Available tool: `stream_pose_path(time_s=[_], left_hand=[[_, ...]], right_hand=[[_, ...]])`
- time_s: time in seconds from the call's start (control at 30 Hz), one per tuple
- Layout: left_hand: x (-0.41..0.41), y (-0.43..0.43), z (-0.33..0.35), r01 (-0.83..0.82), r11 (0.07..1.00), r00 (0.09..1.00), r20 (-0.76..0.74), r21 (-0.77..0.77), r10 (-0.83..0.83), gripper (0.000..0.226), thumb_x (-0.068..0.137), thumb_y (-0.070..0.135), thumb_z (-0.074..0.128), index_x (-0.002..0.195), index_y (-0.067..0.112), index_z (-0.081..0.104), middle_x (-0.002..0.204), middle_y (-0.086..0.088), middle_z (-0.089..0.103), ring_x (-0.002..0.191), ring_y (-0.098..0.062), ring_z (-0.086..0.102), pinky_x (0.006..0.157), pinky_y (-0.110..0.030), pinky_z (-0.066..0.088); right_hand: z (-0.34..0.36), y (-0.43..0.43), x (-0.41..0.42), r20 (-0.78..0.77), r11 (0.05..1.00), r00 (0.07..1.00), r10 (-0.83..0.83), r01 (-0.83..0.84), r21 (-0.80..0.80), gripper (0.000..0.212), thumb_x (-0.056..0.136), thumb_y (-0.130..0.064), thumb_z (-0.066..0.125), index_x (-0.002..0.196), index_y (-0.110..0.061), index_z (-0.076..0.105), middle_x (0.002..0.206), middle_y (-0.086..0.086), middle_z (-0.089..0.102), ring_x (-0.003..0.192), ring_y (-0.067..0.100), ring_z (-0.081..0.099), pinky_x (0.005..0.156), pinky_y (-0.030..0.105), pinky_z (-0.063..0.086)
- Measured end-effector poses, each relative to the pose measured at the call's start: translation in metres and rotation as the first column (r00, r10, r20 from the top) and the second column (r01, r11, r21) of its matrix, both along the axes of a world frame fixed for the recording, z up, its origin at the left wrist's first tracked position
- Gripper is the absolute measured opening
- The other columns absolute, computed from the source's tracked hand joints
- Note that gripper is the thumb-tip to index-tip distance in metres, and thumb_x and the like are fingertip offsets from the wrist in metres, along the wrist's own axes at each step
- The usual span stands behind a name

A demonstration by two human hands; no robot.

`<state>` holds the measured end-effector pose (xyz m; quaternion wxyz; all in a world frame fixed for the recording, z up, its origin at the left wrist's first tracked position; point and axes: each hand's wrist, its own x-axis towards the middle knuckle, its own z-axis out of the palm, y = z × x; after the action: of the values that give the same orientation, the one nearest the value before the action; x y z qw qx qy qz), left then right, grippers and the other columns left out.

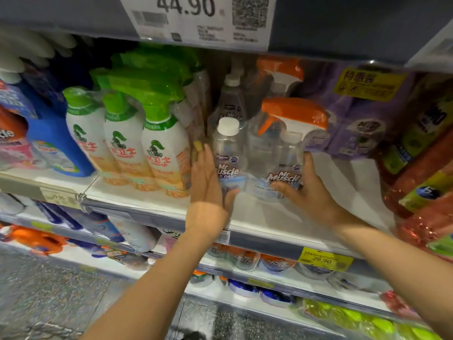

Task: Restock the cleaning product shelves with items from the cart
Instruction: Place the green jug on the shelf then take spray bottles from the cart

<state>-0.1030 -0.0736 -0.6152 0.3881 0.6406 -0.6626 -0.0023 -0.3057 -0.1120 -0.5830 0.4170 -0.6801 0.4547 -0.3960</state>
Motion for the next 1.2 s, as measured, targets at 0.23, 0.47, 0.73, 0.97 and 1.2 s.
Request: stream_pose_path(time_s=[0.23, 0.47, 0.73, 0.97, 1.2], left_hand=[[0.001, -0.003, -0.002, 0.092, 0.984, 0.990, -0.125, 0.156, -0.072, 0.089, 0.091, 0.023, 0.062, 0.151, 0.006, -0.003, 0.160, -0.007, -0.003, 0.146, -0.013, -0.002, 0.120, -0.029, 0.008], [0.002, -0.010, 0.001, 0.144, 0.924, 0.984, -0.147, 0.355, -0.096, 0.090, 0.094, 0.028, 0.059, 0.152, 0.010, -0.008, 0.162, -0.006, -0.009, 0.149, -0.016, -0.005, 0.113, -0.015, -0.002], [0.001, -0.011, 0.006, 0.151, 0.881, 0.987, -0.123, 0.448, -0.107, 0.077, 0.098, 0.029, 0.050, 0.153, 0.008, -0.001, 0.161, -0.008, -0.008, 0.149, -0.018, -0.004, 0.115, -0.020, 0.005], [0.001, -0.011, 0.006, 0.143, 0.878, 0.988, -0.114, 0.457, -0.102, 0.075, 0.099, 0.028, 0.050, 0.153, 0.006, 0.003, 0.161, -0.010, -0.007, 0.149, -0.019, -0.003, 0.116, -0.020, 0.005], [0.006, -0.006, 0.008, 0.236, 0.910, 0.958, -0.238, 0.342, -0.159, 0.056, 0.096, 0.023, 0.057, 0.144, 0.008, 0.035, 0.158, -0.012, 0.016, 0.146, -0.014, 0.013, 0.111, -0.009, 0.012]], right_hand=[[-0.004, -0.023, 0.004, 0.009, 0.999, 0.999, -0.035, 0.035, -0.003, 0.059, 0.085, -0.007, 0.069, 0.122, -0.037, 0.034, 0.113, -0.016, 0.059, 0.099, -0.007, 0.063, 0.079, 0.015, 0.053], [-0.005, -0.048, 0.010, 0.038, 0.998, 0.998, -0.059, 0.059, 0.019, 0.063, 0.087, -0.003, 0.065, 0.129, -0.031, 0.028, 0.118, -0.017, 0.054, 0.107, 0.007, 0.060, 0.085, 0.022, 0.055], [-0.008, -0.073, 0.020, -0.006, 0.992, 0.993, -0.120, 0.119, -0.051, 0.059, 0.086, 0.004, 0.065, 0.134, -0.007, 0.032, 0.127, 0.006, 0.048, 0.106, 0.004, 0.056, 0.077, 0.014, 0.054], [-0.015, -0.093, 0.013, -0.103, 0.984, 0.979, -0.176, 0.170, -0.060, 0.090, 0.060, -0.059, 0.080, 0.135, -0.042, 0.032, 0.137, 0.012, 0.044, 0.125, 0.029, 0.049, 0.098, 0.049, 0.049], [-0.018, -0.093, 0.020, -0.182, 0.968, 0.951, -0.249, 0.246, -0.041, 0.101, 0.058, -0.071, 0.070, 0.133, -0.010, 0.040, 0.129, 0.018, 0.053, 0.118, 0.034, 0.053, 0.099, 0.048, 0.046]])
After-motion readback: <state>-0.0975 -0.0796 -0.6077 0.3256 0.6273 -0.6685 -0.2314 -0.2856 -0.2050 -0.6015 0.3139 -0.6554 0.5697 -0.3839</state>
